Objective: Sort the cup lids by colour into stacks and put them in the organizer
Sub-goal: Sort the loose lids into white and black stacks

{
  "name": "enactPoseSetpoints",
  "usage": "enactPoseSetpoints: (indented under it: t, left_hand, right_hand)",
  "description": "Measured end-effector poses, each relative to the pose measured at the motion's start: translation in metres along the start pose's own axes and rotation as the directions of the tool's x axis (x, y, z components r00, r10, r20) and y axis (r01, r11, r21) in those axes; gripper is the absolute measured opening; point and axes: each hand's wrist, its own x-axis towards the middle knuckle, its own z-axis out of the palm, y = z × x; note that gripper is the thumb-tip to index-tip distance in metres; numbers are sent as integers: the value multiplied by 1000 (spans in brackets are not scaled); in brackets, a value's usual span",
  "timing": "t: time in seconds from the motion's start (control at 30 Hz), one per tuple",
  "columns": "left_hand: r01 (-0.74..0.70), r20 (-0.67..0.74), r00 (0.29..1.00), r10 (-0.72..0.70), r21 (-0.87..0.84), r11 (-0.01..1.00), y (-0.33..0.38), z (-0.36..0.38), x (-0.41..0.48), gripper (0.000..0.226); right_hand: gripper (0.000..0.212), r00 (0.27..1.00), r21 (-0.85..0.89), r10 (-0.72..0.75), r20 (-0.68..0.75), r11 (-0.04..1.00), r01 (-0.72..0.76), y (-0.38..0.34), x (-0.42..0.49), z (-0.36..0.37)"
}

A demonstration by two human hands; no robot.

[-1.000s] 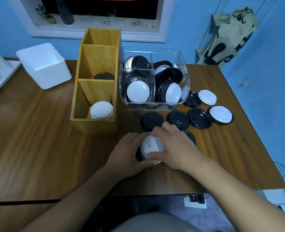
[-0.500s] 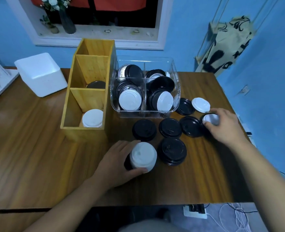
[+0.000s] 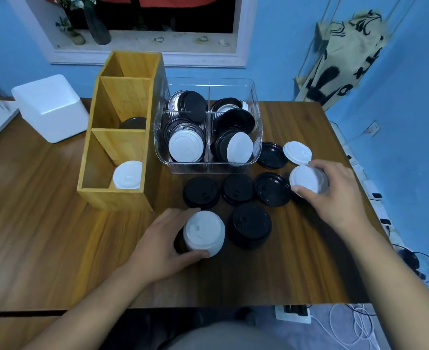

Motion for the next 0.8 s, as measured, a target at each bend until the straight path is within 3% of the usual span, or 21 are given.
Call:
enactPoseSetpoints:
  t: [0.1, 0.2, 0.37, 0.43, 0.47, 0.53, 0.6, 0.63, 0.8]
  left_hand:
    - [0, -4, 1000, 0, 5, 1000, 0, 0, 0, 87]
    - [-4, -4, 1000, 4, 1, 1000, -1, 1, 0, 87]
    - [-4, 3, 1000, 4, -2, 1000, -4, 2, 0, 88]
    - [-7, 12, 1000, 7, 5, 1000, -4, 2, -1, 87]
    - [-7, 13, 1000, 7, 8, 1000, -4, 2, 0, 88]
    - [-10, 6, 1000, 10, 9, 1000, -4, 2, 0, 88]
    - [-22, -1, 1000, 22, 3, 1000, -5, 3, 0, 87]
    - [-24, -5, 1000, 24, -1, 1000, -5, 3, -1, 86]
    - [-19, -4, 1000, 19, 3, 1000, -4, 3, -1, 88]
  right_hand:
    - [65, 998, 43, -64, 12, 997, 63, -12, -38, 0]
    - [64, 996, 54, -15, 86, 998, 11, -7, -84, 11]
    - [67, 984, -198, 76, 163, 979, -42, 0, -111, 23]
    - [61, 975, -118, 23, 220, 993, 3, 0, -105, 14]
    - [56, 955, -11, -27, 294, 999, 32, 3, -101, 7]
    - [70, 853, 159, -144, 501, 985, 73, 8, -94, -5]
    - [82, 750, 145, -191, 633, 981, 128, 14, -90, -9]
    - [82, 740, 110, -198, 643, 980, 166, 16, -88, -8]
    - [73, 831, -84, -154, 535, 969, 234, 8, -88, 1]
